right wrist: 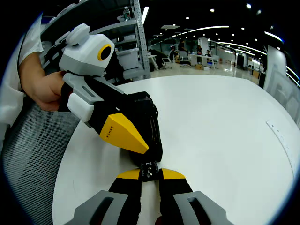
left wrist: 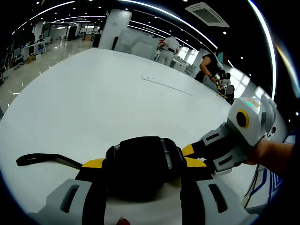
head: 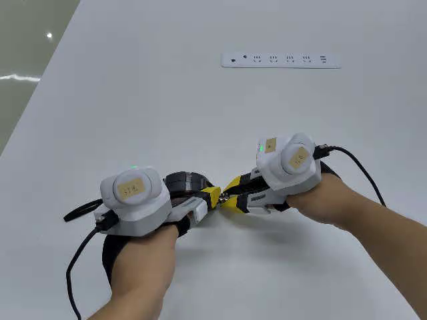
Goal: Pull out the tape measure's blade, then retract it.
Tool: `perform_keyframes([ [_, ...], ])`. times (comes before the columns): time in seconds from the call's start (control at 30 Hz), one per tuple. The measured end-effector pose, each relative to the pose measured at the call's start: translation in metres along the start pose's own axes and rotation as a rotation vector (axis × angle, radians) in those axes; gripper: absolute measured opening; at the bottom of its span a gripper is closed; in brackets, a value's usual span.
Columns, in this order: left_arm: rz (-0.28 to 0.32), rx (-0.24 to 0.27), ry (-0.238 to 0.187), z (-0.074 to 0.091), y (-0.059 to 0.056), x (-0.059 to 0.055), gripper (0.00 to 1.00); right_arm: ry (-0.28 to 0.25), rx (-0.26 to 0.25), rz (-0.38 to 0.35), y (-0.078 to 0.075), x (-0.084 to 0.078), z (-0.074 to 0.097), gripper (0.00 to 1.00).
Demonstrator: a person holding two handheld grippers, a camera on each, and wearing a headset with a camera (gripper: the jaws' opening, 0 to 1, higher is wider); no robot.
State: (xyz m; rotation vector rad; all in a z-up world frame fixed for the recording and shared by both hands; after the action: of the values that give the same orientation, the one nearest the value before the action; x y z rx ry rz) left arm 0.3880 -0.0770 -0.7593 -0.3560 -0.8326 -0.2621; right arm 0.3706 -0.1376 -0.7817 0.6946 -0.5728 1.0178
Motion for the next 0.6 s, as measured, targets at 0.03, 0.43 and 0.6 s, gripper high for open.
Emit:
perform_keyframes([
  [0.03, 0.0, 0.0, 0.0, 0.0, 0.0, 0.0, 0.59, 0.0, 0.0, 0.002, 0.0001, 0.0006, -0.0005, 0.11],
  [0.43, 0.004, 0.0, -0.004, 0.0004, 0.0, 0.0005, 0.59, -0.009, 0.004, 0.002, 0.0006, 0.003, -0.0032, 0.11],
  [0.6, 0.006, 0.001, -0.006, 0.0005, 0.0002, 0.0007, 0.59, -0.013, 0.0, 0.0, 0.0006, 0.0034, -0.0035, 0.12],
])
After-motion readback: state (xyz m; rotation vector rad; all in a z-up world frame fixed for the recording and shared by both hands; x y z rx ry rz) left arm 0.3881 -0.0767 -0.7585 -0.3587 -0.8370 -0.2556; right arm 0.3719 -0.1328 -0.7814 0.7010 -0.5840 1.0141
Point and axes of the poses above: the centre of the closed fingertips' face, and the gripper's own axes: z roughly backward along the fingers, y roughly to its left, x roughly out of its top, the point moved 1 cm from there along z, roughly backward along the fingers, and after that the axes turned 10 degrees about -z, right-handed, at the moved point
